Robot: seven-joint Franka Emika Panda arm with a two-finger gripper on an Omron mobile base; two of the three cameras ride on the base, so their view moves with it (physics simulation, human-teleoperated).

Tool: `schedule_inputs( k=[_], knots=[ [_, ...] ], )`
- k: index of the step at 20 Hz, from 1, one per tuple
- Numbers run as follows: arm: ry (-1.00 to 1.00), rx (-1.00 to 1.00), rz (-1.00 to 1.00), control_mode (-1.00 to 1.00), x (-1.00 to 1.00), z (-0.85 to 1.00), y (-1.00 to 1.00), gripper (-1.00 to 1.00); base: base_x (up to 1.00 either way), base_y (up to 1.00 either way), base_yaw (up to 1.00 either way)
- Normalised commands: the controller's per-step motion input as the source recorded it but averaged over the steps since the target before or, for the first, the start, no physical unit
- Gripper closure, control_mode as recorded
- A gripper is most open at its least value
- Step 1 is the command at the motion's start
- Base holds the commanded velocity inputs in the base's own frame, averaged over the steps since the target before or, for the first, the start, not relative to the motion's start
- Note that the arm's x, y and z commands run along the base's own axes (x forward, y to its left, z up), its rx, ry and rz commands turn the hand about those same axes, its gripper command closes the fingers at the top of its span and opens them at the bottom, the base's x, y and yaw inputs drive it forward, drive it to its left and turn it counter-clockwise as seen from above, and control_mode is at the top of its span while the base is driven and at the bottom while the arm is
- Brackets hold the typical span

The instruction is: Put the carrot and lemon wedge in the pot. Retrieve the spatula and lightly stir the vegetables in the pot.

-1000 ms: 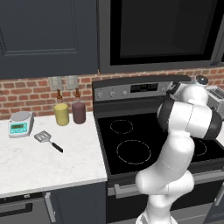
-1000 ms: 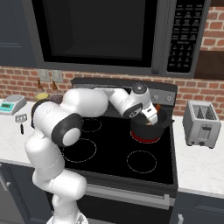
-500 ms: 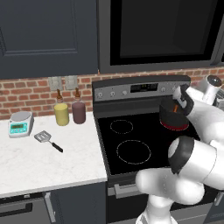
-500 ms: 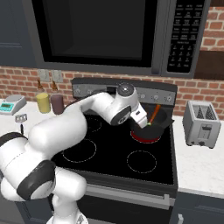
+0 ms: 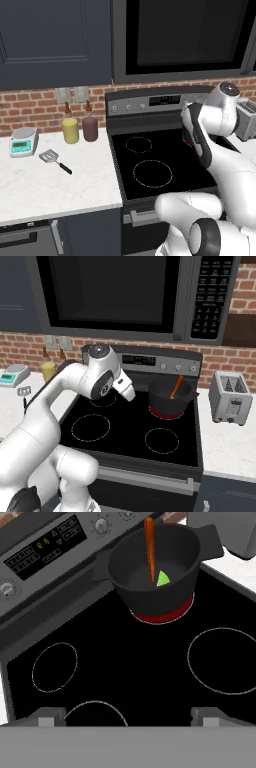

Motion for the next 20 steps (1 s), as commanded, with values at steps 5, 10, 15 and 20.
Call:
schedule_inputs(
  k=[5, 10, 15, 20],
  knots=[
    [0.28, 0.01, 0.17, -1.0, -0.31, 0.58, 1.0, -1.0, 0.0, 0.0, 0.0],
    [0.28, 0.01, 0.22, -1.0, -0.23, 0.44, 1.0, -1.0, 0.0, 0.0, 0.0],
    [0.23, 0.0, 0.25, -1.0, -0.27, 0.08, 1.0, -1.0, 0.0, 0.0, 0.0],
    [0.1, 0.0, 0.25, -1.0, -0.54, -0.27, 0.99, -1.0, 0.0, 0.0, 0.0]
  ],
)
